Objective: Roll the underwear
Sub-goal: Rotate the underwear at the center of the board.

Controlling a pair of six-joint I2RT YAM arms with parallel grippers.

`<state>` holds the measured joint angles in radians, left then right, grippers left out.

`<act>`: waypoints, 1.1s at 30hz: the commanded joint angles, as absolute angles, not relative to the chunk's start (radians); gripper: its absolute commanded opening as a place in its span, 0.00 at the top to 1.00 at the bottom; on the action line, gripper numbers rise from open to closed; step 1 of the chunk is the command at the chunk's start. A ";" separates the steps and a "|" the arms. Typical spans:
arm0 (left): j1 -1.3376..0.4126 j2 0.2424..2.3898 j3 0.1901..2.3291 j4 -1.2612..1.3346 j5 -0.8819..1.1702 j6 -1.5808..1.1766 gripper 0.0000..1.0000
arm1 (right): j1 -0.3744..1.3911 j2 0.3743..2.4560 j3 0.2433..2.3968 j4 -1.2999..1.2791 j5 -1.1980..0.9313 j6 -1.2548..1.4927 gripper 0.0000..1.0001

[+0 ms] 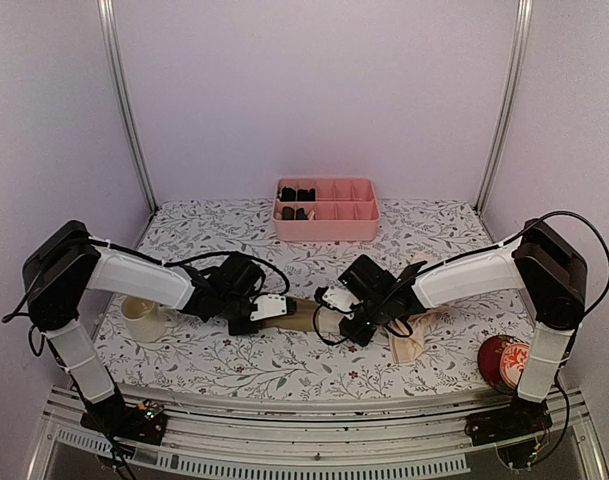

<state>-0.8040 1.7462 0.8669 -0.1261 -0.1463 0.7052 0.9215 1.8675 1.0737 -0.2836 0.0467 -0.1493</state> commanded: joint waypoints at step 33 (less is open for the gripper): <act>-0.576 1.449 0.750 0.242 -0.174 0.519 0.02 | 0.805 2.074 1.319 -0.408 0.275 -0.088 0.62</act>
<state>-0.6189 1.4399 0.7826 0.1379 -0.1619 0.5644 0.8680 1.9697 1.2228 -0.3386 0.1761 -0.1070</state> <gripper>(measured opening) 0.985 0.377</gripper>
